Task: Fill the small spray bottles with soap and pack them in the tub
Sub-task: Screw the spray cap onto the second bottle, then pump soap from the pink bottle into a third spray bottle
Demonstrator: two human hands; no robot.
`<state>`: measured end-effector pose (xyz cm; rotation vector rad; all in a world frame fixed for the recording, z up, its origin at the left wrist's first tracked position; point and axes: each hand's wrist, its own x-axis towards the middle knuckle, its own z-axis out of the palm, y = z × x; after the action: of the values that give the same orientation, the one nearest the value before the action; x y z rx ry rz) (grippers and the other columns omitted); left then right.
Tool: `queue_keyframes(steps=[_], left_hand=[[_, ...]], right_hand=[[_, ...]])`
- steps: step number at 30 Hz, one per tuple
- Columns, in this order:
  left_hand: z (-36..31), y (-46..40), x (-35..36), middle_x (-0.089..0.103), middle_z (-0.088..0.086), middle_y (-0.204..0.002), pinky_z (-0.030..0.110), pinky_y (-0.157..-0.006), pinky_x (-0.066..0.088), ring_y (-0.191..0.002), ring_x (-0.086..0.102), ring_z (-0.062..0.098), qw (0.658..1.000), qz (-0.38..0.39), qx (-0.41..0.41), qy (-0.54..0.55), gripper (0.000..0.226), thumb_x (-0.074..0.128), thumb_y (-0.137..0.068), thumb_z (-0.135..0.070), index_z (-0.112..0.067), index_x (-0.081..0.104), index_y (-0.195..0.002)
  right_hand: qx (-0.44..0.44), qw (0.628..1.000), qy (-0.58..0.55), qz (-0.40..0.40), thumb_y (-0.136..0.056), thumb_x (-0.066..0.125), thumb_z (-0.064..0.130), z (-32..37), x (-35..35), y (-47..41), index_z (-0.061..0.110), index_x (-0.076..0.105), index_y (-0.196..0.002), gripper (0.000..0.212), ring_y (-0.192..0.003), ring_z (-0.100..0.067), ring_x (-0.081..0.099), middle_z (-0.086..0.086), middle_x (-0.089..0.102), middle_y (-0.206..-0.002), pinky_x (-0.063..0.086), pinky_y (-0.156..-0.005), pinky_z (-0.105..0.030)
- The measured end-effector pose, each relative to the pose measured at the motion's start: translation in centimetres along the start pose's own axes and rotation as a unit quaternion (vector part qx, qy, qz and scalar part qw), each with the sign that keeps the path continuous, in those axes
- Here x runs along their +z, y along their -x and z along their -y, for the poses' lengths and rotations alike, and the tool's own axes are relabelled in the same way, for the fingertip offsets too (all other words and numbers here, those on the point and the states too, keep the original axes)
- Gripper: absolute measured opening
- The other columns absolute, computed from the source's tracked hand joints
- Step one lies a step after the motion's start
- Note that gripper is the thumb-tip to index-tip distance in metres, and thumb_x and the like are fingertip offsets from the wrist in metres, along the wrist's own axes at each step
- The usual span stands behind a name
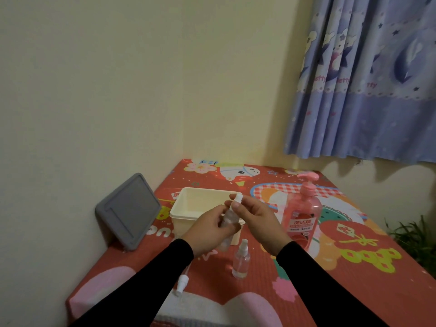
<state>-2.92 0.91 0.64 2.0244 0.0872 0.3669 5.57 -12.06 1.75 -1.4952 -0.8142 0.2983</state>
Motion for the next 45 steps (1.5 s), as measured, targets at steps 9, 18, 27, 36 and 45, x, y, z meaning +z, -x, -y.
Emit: queue_keyframes(steps=[9,18,27,36,45], left_hand=[[4.4,0.9,1.4,0.066,-0.002,-0.087,0.041,-0.08,0.052,-0.087,0.063,0.019,0.992,-0.083,-0.08,-0.043,0.016,0.067,-0.082,-0.025,-0.019,0.056,-0.092],[6.4,1.6,3.0,0.065,0.006,-0.081,0.013,-0.058,0.043,-0.071,0.06,0.013,0.98,-0.105,-0.126,-0.112,0.019,0.063,-0.084,-0.022,-0.009,0.053,-0.093],[5.6,2.7,2.2,0.066,0.0,-0.091,0.031,-0.085,0.05,-0.088,0.063,0.017,0.984,-0.088,-0.084,-0.13,0.015,0.058,-0.087,-0.021,-0.017,0.056,-0.101],[4.4,4.4,-3.8,0.055,-0.009,-0.113,0.026,-0.09,0.044,-0.106,0.054,0.01,0.952,-0.263,-0.026,-0.152,0.038,0.062,-0.088,-0.021,-0.022,0.056,-0.125],[8.2,6.3,-3.7,0.068,-0.007,-0.079,0.04,-0.069,0.058,-0.072,0.066,0.009,0.968,-0.161,-0.159,-0.105,0.024,0.06,-0.079,-0.016,-0.027,0.055,-0.1]], right_hand=[[-0.033,0.949,0.31,-0.036,-0.09,0.053,0.053,-2.5,-1.9,0.8,0.029,0.055,-0.131,0.047,-0.12,-0.005,0.05,0.014,0.055,-0.132,0.045,-0.101,-0.031],[-0.03,0.884,0.467,-0.007,-0.09,0.05,0.059,-4.3,-3.8,3.7,0.028,0.042,-0.143,0.061,-0.133,-0.006,0.037,0.009,0.04,-0.147,0.024,-0.099,-0.014],[0.001,0.853,0.521,0.031,-0.082,0.034,0.073,-6.0,-5.2,5.4,0.035,0.024,-0.15,0.079,-0.143,-0.007,0.025,0.011,0.021,-0.158,0.023,-0.111,-0.022],[0.01,0.839,0.544,0.026,-0.093,0.04,0.061,-5.6,-5.3,5.1,0.033,0.022,-0.151,0.067,-0.143,-0.008,0.026,0.012,0.019,-0.159,0.027,-0.111,-0.023],[-0.008,0.827,0.561,0.036,-0.095,0.033,0.058,-4.6,-4.9,3.9,0.03,0.025,-0.15,0.062,-0.144,-0.012,0.024,0.008,0.02,-0.159,0.026,-0.112,-0.025]])
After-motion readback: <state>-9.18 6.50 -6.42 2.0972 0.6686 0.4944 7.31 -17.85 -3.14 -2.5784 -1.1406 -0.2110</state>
